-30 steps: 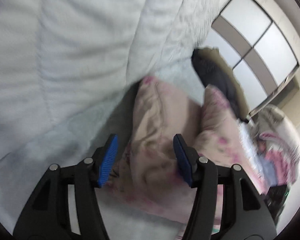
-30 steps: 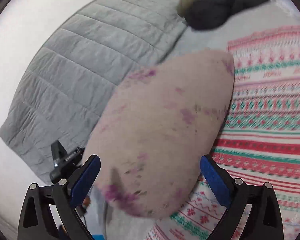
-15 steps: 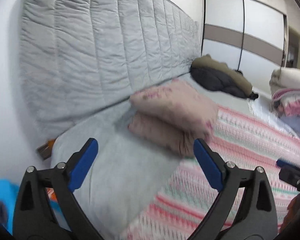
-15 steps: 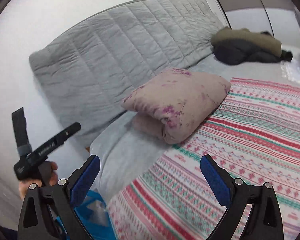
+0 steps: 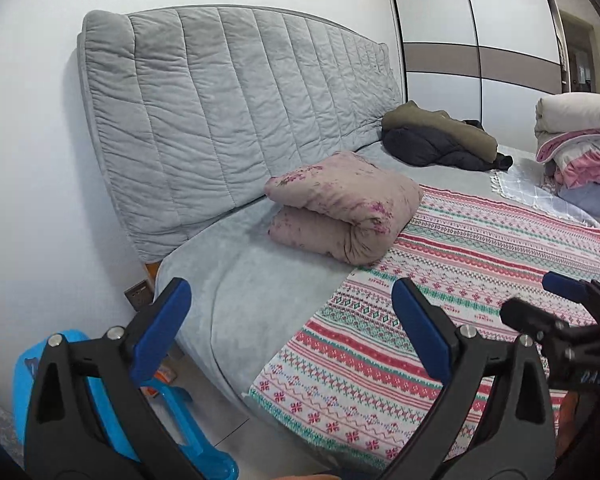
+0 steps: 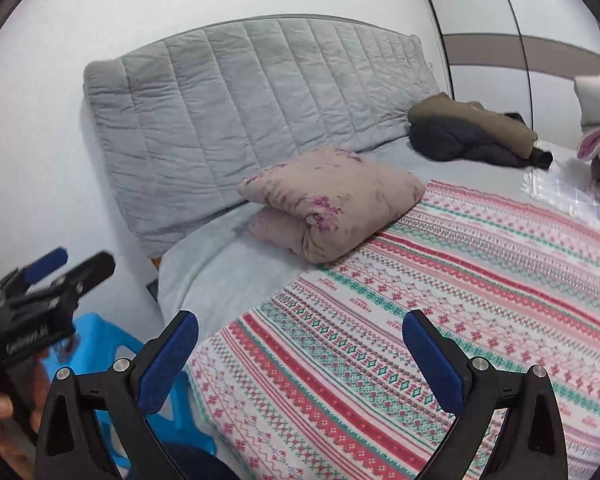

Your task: Fold large clothes

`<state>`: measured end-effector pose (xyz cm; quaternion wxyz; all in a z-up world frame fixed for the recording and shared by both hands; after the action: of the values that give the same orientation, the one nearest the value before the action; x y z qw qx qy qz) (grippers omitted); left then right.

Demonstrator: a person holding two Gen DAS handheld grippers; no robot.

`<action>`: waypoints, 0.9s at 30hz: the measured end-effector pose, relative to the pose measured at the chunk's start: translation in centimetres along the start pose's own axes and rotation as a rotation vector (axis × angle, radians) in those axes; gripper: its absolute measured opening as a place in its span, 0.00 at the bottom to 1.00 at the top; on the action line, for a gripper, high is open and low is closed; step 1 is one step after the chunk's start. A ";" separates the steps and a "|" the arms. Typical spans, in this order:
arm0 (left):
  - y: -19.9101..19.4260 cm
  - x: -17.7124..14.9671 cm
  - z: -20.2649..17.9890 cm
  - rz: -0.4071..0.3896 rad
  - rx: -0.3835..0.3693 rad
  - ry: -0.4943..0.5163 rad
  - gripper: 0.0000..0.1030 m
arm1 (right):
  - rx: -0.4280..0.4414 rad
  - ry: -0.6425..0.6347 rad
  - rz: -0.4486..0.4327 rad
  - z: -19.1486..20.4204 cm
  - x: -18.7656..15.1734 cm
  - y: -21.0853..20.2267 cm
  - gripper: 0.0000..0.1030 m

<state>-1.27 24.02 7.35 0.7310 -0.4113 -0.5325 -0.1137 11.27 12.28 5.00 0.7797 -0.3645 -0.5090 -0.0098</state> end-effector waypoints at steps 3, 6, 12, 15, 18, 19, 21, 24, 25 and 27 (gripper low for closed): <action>-0.5 -1.1 -0.7 0.024 -0.008 -0.014 0.97 | -0.004 0.036 0.014 -1.0 -0.7 0.0 1.00; -0.9 -1.7 -1.6 0.035 -0.014 -0.017 0.97 | -0.010 0.053 0.017 -1.8 -1.4 -0.3 1.00; -1.9 -1.8 -2.9 0.026 -0.004 0.004 0.97 | 0.000 0.055 -0.008 -1.9 -1.3 -1.3 1.00; -2.2 -1.9 -3.1 0.020 0.011 0.003 0.97 | -0.002 0.041 -0.013 -1.5 -1.5 -1.4 1.00; -1.9 -2.1 -3.5 0.039 -0.005 0.006 0.97 | -0.022 0.010 -0.008 -1.3 -2.1 -1.4 1.00; -1.8 -2.1 -3.5 0.043 -0.006 0.009 0.97 | -0.030 0.002 -0.006 -1.4 -2.3 -1.4 1.00; -1.7 -2.2 -3.6 0.045 0.006 0.012 0.97 | -0.035 -0.001 0.000 -1.4 -2.5 -1.2 1.00; -1.6 -2.4 -3.6 0.048 0.013 0.017 0.99 | -0.016 0.010 0.007 -1.5 -2.7 -1.2 1.00; -1.5 -2.5 -3.6 0.051 0.012 0.018 0.99 | -0.018 0.009 0.003 -1.4 -2.7 -1.3 1.00; -1.2 -2.6 -3.4 0.061 0.012 0.011 0.99 | -0.029 0.000 -0.007 -1.3 -2.6 -1.6 1.00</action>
<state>-0.75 20.11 5.37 0.7395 -0.4224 -0.5163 -0.0905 10.47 9.43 3.50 0.7744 -0.3739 -0.5100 -0.0200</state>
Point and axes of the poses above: each gripper's, at about its wrist camera, not at the fingertips, and y roughly the way its jaws point, z to its left, x to its top, the point moved 6 cm from there along y, roughly the way its jaws point, and after that the axes turned 1 degree about z, right-handed, at the moved point
